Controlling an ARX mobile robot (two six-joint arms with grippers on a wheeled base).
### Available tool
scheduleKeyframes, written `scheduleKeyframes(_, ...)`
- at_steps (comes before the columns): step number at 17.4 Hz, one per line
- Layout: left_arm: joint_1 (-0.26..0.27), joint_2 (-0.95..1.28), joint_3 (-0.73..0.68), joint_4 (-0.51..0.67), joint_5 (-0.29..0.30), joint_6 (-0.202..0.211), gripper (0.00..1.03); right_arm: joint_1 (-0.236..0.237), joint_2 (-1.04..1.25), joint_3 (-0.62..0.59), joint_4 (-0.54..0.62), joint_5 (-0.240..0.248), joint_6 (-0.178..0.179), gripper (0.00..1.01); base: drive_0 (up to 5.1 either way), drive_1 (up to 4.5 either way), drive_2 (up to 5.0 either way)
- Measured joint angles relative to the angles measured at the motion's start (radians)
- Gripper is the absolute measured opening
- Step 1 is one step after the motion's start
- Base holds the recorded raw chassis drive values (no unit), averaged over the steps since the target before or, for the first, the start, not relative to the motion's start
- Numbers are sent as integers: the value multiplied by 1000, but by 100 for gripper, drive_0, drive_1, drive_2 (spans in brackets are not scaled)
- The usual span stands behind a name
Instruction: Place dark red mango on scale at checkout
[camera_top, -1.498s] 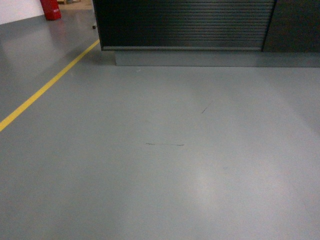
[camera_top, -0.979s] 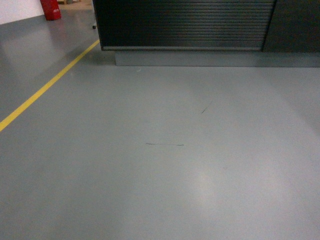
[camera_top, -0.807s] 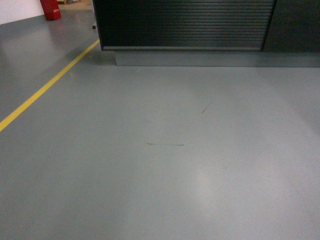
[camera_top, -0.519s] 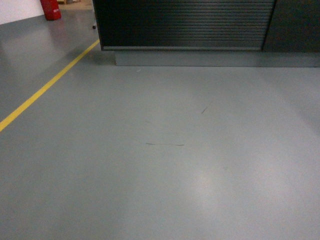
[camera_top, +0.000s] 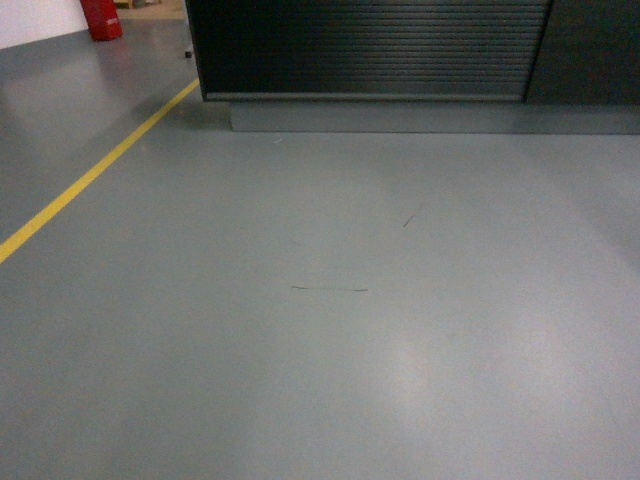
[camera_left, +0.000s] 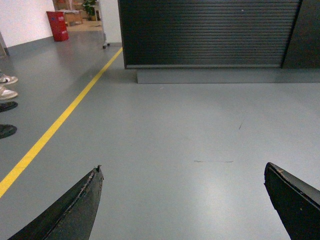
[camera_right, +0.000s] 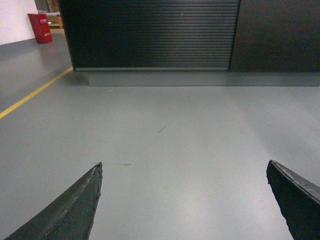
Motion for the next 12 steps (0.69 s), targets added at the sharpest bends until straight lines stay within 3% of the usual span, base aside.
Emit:
scheduleKeyframes(4, 0, 0, 0, 0, 0, 0, 98, 0, 0, 0, 0, 0, 0, 98, 0, 0, 0)
scheduleKeyframes(12, 0, 0, 0, 0, 0, 0, 98, 0, 0, 0, 2, 0, 0, 98, 4, 356, -347)
